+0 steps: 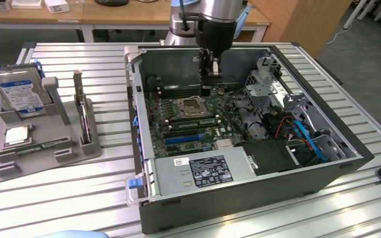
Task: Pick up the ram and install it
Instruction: 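Press down the ram until it locks into place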
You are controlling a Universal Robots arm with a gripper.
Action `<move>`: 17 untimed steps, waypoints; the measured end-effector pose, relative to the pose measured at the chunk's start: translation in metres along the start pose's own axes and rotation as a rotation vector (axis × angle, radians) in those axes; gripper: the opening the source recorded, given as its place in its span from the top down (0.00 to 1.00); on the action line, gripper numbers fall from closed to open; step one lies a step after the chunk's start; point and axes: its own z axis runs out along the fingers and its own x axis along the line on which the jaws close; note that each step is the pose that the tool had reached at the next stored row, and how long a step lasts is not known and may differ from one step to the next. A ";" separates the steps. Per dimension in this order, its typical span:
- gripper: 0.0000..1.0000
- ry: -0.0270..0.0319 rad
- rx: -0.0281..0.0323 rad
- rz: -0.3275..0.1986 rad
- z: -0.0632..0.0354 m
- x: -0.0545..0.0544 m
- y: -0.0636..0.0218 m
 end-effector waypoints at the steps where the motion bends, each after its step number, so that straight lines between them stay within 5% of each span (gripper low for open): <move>1: 0.90 0.0001 -0.0025 0.017 0.0000 0.000 0.0000; 17: 0.90 0.0009 -0.0440 0.304 0.0003 0.000 0.0000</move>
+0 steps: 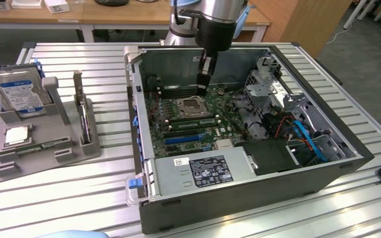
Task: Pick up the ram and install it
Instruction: 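Press down the ram until it locks into place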
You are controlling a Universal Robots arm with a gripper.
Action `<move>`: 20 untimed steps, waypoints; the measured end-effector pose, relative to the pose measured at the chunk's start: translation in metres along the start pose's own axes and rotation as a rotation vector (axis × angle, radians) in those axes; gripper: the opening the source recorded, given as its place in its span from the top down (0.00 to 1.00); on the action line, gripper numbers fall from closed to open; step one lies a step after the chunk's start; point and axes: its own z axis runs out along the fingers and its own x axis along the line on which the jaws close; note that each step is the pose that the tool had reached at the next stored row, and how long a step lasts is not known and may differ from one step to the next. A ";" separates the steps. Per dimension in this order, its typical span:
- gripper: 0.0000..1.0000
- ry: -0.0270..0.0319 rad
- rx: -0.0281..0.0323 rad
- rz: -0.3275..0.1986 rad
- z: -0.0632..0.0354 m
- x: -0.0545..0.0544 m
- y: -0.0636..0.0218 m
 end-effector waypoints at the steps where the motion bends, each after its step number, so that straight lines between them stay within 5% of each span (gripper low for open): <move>1: 0.90 0.0000 -0.0025 0.017 0.0000 0.000 0.0000; 16: 0.90 0.0009 -0.0382 0.264 0.0006 0.000 0.0000; 20: 0.90 0.0010 -0.0411 0.284 0.0006 0.000 0.0000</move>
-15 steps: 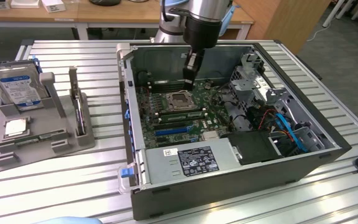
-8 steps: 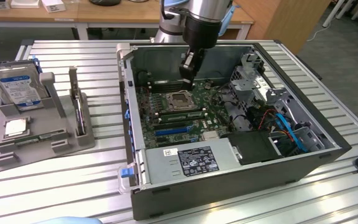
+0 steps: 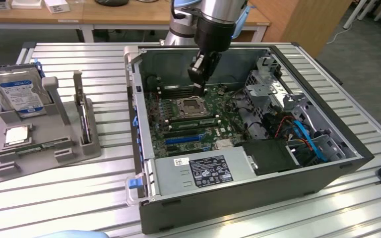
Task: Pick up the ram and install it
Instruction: 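Press down the ram until it locks into place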
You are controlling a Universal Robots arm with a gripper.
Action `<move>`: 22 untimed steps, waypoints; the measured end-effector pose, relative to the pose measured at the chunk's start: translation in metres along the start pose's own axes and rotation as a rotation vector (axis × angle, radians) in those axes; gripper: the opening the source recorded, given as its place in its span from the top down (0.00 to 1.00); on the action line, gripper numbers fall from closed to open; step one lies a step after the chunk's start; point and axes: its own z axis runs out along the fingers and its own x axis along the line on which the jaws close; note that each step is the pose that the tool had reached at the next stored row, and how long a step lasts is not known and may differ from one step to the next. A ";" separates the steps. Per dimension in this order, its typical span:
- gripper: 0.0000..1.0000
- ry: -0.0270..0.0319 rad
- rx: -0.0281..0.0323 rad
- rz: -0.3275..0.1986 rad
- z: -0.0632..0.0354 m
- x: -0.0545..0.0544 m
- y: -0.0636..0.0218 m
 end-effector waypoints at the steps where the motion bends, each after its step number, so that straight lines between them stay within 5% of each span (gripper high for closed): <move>1: 0.90 0.0000 0.0000 0.000 0.0000 0.000 0.0000; 4: 0.90 0.0000 -0.0014 0.009 0.0000 0.000 -0.0001; 22: 0.90 0.0030 -0.0457 0.332 0.0003 0.000 0.0000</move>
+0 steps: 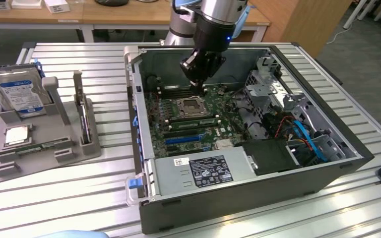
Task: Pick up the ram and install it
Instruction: 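Press down the ram until it locks into place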
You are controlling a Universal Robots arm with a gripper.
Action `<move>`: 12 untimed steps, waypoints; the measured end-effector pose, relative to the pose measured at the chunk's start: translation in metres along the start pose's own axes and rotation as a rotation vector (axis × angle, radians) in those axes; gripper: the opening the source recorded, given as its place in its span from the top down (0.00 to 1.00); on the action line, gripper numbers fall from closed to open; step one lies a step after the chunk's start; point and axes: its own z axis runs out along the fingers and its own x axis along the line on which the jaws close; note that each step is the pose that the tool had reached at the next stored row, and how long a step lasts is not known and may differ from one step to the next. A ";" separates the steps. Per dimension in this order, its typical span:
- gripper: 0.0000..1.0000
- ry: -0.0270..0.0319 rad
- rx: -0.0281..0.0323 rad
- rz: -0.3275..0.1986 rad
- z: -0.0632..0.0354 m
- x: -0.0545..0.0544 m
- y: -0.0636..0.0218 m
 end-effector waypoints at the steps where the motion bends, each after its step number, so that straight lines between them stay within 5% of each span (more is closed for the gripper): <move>1: 0.90 0.0003 -0.0018 0.015 0.0000 0.000 0.0000; 12: 0.90 0.0042 -0.0215 0.188 0.0002 0.000 0.0000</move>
